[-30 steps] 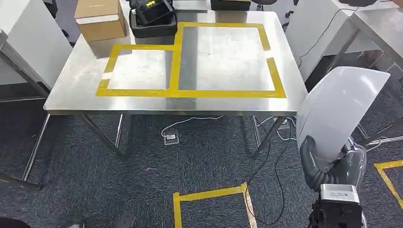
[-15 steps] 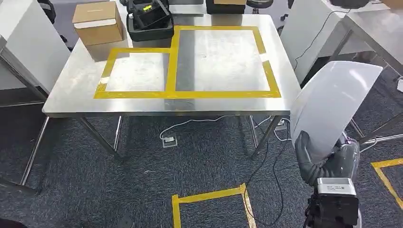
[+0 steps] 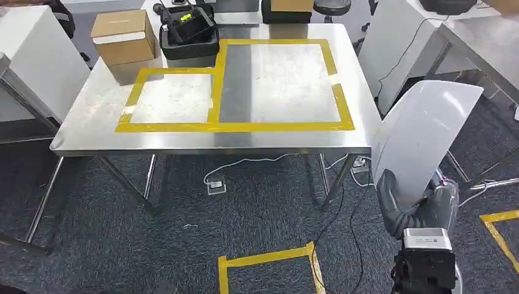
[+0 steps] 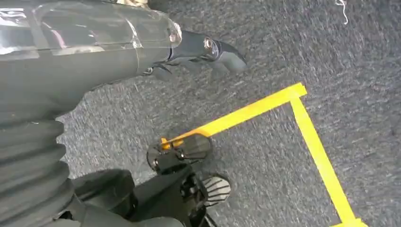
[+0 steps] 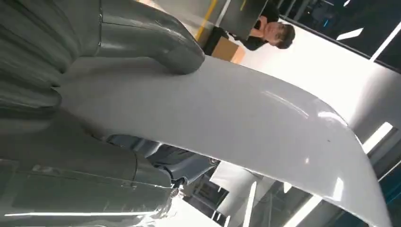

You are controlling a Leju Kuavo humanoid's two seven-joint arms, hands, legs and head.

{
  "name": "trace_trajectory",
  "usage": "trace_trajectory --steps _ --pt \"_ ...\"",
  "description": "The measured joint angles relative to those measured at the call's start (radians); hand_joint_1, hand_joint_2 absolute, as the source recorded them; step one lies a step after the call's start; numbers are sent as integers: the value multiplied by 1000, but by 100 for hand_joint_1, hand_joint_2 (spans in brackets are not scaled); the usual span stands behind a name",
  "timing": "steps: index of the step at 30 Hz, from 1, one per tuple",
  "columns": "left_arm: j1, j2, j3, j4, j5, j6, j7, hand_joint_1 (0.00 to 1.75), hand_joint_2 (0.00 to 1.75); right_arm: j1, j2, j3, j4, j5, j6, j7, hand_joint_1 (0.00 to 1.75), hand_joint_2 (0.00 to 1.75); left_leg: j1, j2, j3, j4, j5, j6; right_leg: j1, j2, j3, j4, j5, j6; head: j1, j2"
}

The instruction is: Take the parts from the cabinet and place them on the table.

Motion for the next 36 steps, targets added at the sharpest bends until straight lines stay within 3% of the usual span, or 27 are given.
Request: trace_trajectory --steps 1,3,4,5,6,7,9,10,12,13,15,16,19,20,21,22,24,25,26,27,29,30,31,32,34,35,36 --pt "0 -1 0 0 0 0 0 0 175 -2 0 1 1 0 0 0 175 175 0 -2 -33 69 -39 -7 -1 -2 6 -5 -1 -5 -10 0" --pt "1 -4 0 0 0 0 0 0 175 -5 1 3 5 0 1 0 175 175 6 -2 -155 279 -125 -17 -1 -3 7 -5 -3 -10 -25 0" --pt "4 -5 0 0 0 0 0 0 175 -5 1 5 9 0 1 0 175 175 9 -2 -210 367 -149 -20 0 -2 7 -5 -5 -10 -29 0" --pt "8 -5 0 0 1 0 0 0 175 -5 1 5 12 0 1 0 175 175 10 -2 -246 410 -146 -21 -1 -1 9 -5 -9 -8 -32 0" --pt "10 -5 0 0 2 -1 0 0 175 -5 1 6 16 0 1 0 175 175 11 -1 -249 387 -112 -21 -1 1 15 -5 -15 -6 -39 0" --pt "11 -5 0 0 4 -2 0 0 175 -5 2 8 18 0 1 0 175 175 12 1 -223 312 -57 -19 -2 1 23 -5 -20 -2 -46 0" --pt "10 -4 0 0 5 -2 -1 0 175 -7 2 10 19 0 2 0 175 175 11 16 -124 99 52 -13 -4 1 43 -5 -33 5 -54 0" --pt "9 -4 0 0 6 -2 -2 0 175 -9 2 11 19 0 2 0 175 175 11 38 -95 31 64 -8 -1 2 51 -4 -40 12 -60 0" --pt "8 -5 0 0 6 -2 -3 0 175 -13 3 13 20 1 2 0 175 175 6 35 -91 27 55 8 1 3 62 -15 -60 27 -60 0" --pt "8 -5 0 0 6 -2 -4 0 175 -12 3 14 20 0 2 0 175 175 8 30 -90 22 53 14 -3 3 72 -3 -44 34 -61 0" --pt "10 -6 0 0 6 -3 -5 0 175 -13 3 18 21 0 2 0 175 175 10 20 -65 19 55 29 -4 -2 67 16 -52 42 -53 0" --pt "9 -5 0 0 6 -3 -5 0 175 -14 3 18 20 1 2 0 175 175 10 20 -54 17 50 33 -3 -2 45 67 -79 45 -47 0" --pt "10 -6 1 0 5 -4 -5 0 175 -13 3 21 24 0 2 0 175 175 3 16 -36 14 32 39 0 -2 -143 355 -185 48 -26 0" --pt "13 -6 1 0 3 -5 -5 0 175 -11 3 23 27 0 2 0 175 175 0 14 -27 13 24 40 1 -2 -185 398 -201 44 -18 0" --pt "15 -6 1 0 3 -6 -5 0 175 -10 3 24 29 0 2 0 175 175 -2 11 -15 11 16 41 5 -2 -202 392 -193 39 -13 0" --pt "15 -6 1 0 3 -6 -5 0 175 -10 3 25 31 0 2 -1 175 175 -6 7 2 7 7 40 10 -1 -196 333 -157 29 -8 0" --pt "13 -6 1 0 3 -6 -5 0 175 -10 3 25 31 0 1 -2 175 175 -11 1 35 -5 -8 41 26 0 -148 155 -40 2 1 0" --pt "13 -10 1 0 3 -6 -5 0 175 -10 3 25 31 0 1 -2 175 175 -10 0 46 -18 -13 41 38 0 -125 68 47 -16 3 0" --pt "12 -11 1 0 3 -6 -5 0 175 -9 3 25 31 -1 1 -2 175 175 -16 -8 60 -21 -22 36 50 9 -128 26 67 -19 1 0" --pt "10 -13 1 0 1 -6 -6 0 175 -8 0 25 31 -1 1 -3 175 175 -17 -10 68 -34 -34 33 49 16 -116 26 61 -25 0 0" --pt "10 -14 1 0 0 -6 -6 0 175 -11 0 26 31 0 1 -3 175 175 -18 -18 89 -23 -26 32 46 13 -103 14 54 -27 3 0" --pt "9 -10 1 0 0 -6 -6 0 175 -12 0 26 31 0 1 -3 175 175 -21 -19 77 1 -30 26 36 11 -82 15 58 -30 2 0" --pt "10 -11 1 0 0 -6 -6 0 175 -12 0 26 31 0 1 -3 175 175 -22 -12 45 74 -33 18 34 7 -68 13 48 -35 0 0" --pt "10 -11 1 0 -1 -6 -6 0 175 -12 0 27 31 0 1 -3 175 175 -17 -7 -18 179 -52 7 32 6 -56 13 39 -38 -8 0" --pt "11 -11 1 0 -1 -6 -6 0 175 -11 0 28 31 0 1 -3 175 175 -8 -1 -148 354 -130 -6 26 8 -36 12 18 -37 -16 0" --pt "13 -11 1 0 -1 -6 -5 0 175 -11 0 29 31 0 2 -3 175 175 -4 0 -191 391 -172 -9 23 10 -22 12 10 -37 -22 0" --pt "14 -11 1 0 -1 -6 -5 0 175 -11 0 30 31 0 2 -4 175 175 -1 0 -216 387 -198 -11 21 15 -4 12 -2 -35 -27 0"
